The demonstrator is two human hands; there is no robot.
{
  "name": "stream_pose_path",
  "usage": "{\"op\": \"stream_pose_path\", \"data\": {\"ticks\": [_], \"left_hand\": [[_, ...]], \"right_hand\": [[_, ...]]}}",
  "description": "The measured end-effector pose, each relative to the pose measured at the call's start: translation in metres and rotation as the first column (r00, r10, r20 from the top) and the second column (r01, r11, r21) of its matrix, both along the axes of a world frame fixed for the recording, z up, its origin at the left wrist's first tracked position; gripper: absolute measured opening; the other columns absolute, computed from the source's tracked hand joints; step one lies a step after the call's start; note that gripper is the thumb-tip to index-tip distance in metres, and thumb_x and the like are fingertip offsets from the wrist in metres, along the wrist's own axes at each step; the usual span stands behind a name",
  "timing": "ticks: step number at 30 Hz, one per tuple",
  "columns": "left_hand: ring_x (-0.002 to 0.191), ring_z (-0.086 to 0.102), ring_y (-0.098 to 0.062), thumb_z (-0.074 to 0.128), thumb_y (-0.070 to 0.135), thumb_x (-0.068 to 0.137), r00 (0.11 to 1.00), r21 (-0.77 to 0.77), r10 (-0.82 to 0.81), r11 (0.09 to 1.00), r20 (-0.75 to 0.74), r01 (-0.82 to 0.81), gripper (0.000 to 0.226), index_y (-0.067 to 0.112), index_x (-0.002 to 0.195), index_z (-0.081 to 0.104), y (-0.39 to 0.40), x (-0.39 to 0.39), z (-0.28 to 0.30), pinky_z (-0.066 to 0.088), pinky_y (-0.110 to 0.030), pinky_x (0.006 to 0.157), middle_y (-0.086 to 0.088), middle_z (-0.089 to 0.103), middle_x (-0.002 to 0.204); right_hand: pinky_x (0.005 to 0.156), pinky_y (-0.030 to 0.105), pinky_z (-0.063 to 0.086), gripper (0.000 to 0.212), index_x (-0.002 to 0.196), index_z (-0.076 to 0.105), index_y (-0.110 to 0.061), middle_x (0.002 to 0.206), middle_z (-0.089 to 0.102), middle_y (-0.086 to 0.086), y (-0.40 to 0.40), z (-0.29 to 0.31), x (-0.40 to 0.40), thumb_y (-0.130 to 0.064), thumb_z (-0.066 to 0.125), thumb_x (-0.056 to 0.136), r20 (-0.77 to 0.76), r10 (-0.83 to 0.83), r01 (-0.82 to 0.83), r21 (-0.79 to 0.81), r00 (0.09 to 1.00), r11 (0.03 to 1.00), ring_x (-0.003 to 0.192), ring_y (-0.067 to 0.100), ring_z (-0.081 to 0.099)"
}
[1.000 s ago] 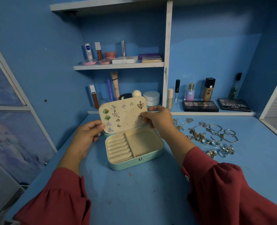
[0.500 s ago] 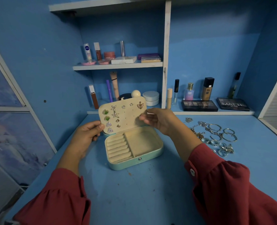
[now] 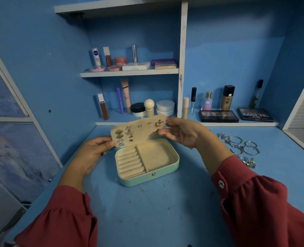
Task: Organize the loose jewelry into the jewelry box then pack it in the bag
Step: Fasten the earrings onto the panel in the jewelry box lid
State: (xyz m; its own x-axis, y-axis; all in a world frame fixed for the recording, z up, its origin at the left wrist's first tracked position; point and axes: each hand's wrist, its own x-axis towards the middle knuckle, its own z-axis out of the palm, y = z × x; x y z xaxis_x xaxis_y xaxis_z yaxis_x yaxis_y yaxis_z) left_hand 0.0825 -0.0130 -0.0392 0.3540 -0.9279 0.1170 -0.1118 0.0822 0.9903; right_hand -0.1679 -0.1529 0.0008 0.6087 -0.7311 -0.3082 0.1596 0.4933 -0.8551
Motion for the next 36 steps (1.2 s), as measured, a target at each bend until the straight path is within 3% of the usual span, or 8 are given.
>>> {"op": "stream_pose_path", "data": {"ticks": [7, 13, 18, 21, 23, 28, 33, 36], "left_hand": [[0.057, 0.053, 0.004, 0.063, 0.016, 0.07, 0.998, 0.029, -0.063, 0.998, -0.022, 0.063, 0.022, 0.03, 0.075, 0.079, 0.004, -0.003, 0.006, 0.033, -0.027, 0.069, 0.01, 0.073, 0.077], [0.058, 0.053, 0.003, 0.073, 0.014, 0.064, 0.997, 0.045, -0.066, 0.997, -0.036, 0.067, 0.018, 0.029, 0.071, 0.079, 0.007, -0.004, 0.008, 0.034, -0.025, 0.068, 0.009, 0.072, 0.074], [0.064, 0.056, -0.001, 0.082, 0.01, 0.049, 0.997, 0.071, -0.071, 0.995, -0.013, 0.072, 0.029, 0.028, 0.071, 0.079, 0.007, 0.001, 0.006, 0.035, -0.028, 0.077, 0.009, 0.071, 0.071], [0.077, 0.057, -0.008, 0.072, 0.011, 0.066, 0.995, 0.05, -0.099, 0.994, -0.012, 0.1, 0.016, 0.023, 0.074, 0.08, 0.007, 0.002, 0.008, 0.036, -0.025, 0.073, 0.003, 0.075, 0.082], [0.079, 0.058, -0.011, 0.056, -0.002, 0.079, 0.998, -0.001, -0.066, 0.998, -0.02, 0.066, 0.032, 0.018, 0.073, 0.079, 0.004, 0.002, 0.008, 0.035, -0.026, 0.069, -0.003, 0.076, 0.086], [0.074, 0.053, -0.012, 0.055, 0.013, 0.073, 0.999, -0.134, -0.051, 0.99, -0.003, 0.05, 0.026, 0.018, 0.081, 0.079, -0.002, -0.02, 0.02, 0.035, -0.026, 0.064, -0.008, 0.075, 0.089], [0.069, 0.056, -0.013, 0.063, 0.012, 0.077, 0.973, -0.282, -0.22, 0.931, 0.073, 0.232, 0.019, 0.017, 0.087, 0.078, 0.005, -0.073, 0.049, 0.045, -0.021, 0.061, -0.011, 0.073, 0.086], [0.067, 0.061, -0.016, 0.068, 0.012, 0.08, 0.91, -0.221, -0.322, 0.898, 0.26, 0.381, 0.013, 0.016, 0.088, 0.077, 0.013, -0.116, 0.064, 0.051, -0.027, 0.062, -0.01, 0.074, 0.084]], "right_hand": [[0.051, 0.02, 0.057, 0.017, 0.1, 0.058, -0.003, 0.083, 0.072, 0.021, -0.002, -0.002, -0.002, -0.018, 0.055, 0.095, 0.006, 0.039, -0.039, 0.06, 0.999, 0.997, 0.065, 0.022, 0.072], [0.061, 0.022, 0.056, 0.029, 0.124, 0.051, 0.0, 0.095, 0.07, 0.026, -0.005, -0.005, -0.007, -0.008, 0.051, 0.095, 0.001, 0.02, -0.02, 0.072, 1.0, 0.997, 0.069, 0.024, 0.073], [0.054, 0.019, 0.056, 0.012, 0.094, 0.06, 0.005, 0.078, 0.071, 0.022, -0.004, -0.005, -0.012, -0.003, 0.052, 0.093, -0.03, 0.049, -0.048, 0.061, 0.998, 0.997, 0.063, 0.021, 0.072], [0.051, 0.018, 0.056, 0.014, 0.082, 0.062, 0.003, 0.074, 0.071, 0.019, -0.004, -0.007, -0.015, 0.0, 0.052, 0.092, -0.039, 0.065, -0.064, 0.045, 0.997, 0.997, 0.062, 0.02, 0.072], [0.048, 0.017, 0.055, 0.015, 0.078, 0.06, 0.001, 0.069, 0.07, 0.016, -0.004, -0.01, -0.015, 0.003, 0.053, 0.091, -0.061, 0.069, -0.067, 0.036, 0.996, 0.997, 0.06, 0.019, 0.071], [0.048, 0.018, 0.055, 0.012, 0.081, 0.056, -0.005, 0.066, 0.069, 0.011, -0.005, -0.014, -0.016, 0.004, 0.056, 0.089, -0.085, 0.066, -0.063, 0.035, 0.994, 0.997, 0.058, 0.016, 0.069], [0.05, 0.019, 0.056, 0.012, 0.086, 0.055, -0.006, 0.068, 0.069, 0.011, -0.009, -0.017, -0.018, 0.005, 0.055, 0.088, -0.06, 0.09, -0.088, 0.043, 0.994, 0.995, 0.06, 0.015, 0.069], [0.062, 0.021, 0.058, 0.022, 0.099, 0.057, -0.001, 0.08, 0.068, 0.011, -0.012, -0.021, -0.017, 0.004, 0.06, 0.078, -0.038, 0.141, -0.14, 0.018, 0.989, 0.99, 0.072, 0.016, 0.068]]}}
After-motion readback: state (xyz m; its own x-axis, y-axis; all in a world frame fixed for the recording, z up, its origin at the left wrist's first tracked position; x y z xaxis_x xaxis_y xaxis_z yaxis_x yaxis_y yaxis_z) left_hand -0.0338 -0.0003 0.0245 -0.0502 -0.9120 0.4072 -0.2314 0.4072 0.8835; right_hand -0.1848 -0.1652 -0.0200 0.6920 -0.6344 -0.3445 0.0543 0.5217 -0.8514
